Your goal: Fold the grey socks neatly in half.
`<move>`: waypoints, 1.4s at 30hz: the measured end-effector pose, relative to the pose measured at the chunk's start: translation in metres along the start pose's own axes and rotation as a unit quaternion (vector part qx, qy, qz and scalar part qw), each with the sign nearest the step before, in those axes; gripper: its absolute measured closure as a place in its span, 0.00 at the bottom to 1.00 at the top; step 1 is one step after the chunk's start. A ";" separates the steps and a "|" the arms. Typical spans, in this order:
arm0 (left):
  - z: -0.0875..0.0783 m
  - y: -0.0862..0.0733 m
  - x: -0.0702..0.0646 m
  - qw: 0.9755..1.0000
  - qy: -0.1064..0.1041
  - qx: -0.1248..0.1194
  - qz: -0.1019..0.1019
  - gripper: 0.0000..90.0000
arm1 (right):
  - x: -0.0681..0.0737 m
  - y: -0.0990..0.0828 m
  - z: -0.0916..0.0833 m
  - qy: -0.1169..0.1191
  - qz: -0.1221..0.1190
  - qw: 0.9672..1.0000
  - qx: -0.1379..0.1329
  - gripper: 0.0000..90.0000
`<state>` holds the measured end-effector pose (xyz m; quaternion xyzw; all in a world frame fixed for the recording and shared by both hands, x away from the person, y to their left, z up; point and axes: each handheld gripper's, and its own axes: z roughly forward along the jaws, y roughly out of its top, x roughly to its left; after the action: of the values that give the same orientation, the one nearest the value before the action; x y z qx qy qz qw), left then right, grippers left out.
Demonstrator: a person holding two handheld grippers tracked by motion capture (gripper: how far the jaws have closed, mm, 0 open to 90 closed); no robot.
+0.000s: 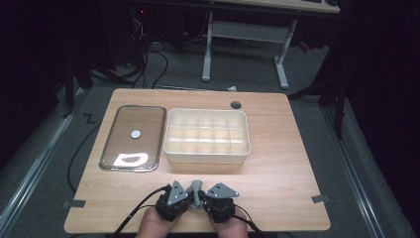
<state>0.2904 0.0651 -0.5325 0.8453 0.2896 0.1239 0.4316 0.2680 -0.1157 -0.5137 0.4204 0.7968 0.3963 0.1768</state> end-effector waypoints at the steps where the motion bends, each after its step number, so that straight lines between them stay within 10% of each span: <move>1: 0.000 0.000 0.001 1.000 -0.002 -0.002 -0.004 0.96 | -0.001 -0.001 -0.001 0.000 0.002 1.000 -0.001 1.00; 8: -0.011 0.003 0.007 0.997 -0.041 -0.035 -0.050 0.79 | -0.010 -0.006 -0.005 -0.008 0.017 1.000 -0.003 1.00; 11: -0.027 0.001 0.018 0.995 -0.019 -0.069 -0.064 0.74 | -0.012 -0.007 -0.007 -0.009 0.017 1.000 -0.005 1.00; 15: -0.030 -0.009 0.035 0.995 0.000 -0.027 -0.092 0.88 | -0.012 -0.007 -0.009 -0.009 0.016 1.000 -0.005 1.00; 19: -0.018 -0.011 0.030 0.997 -0.008 0.013 -0.080 0.92 | -0.011 -0.007 -0.009 -0.009 0.015 1.000 -0.004 1.00; 42: 0.006 0.006 -0.001 0.998 -0.046 0.017 -0.045 1.00 | -0.007 -0.001 -0.011 -0.012 -0.007 1.000 -0.001 1.00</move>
<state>0.2946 0.0576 -0.5308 0.8436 0.3091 0.0606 0.4349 0.2648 -0.1270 -0.5083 0.4196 0.7970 0.3908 0.1899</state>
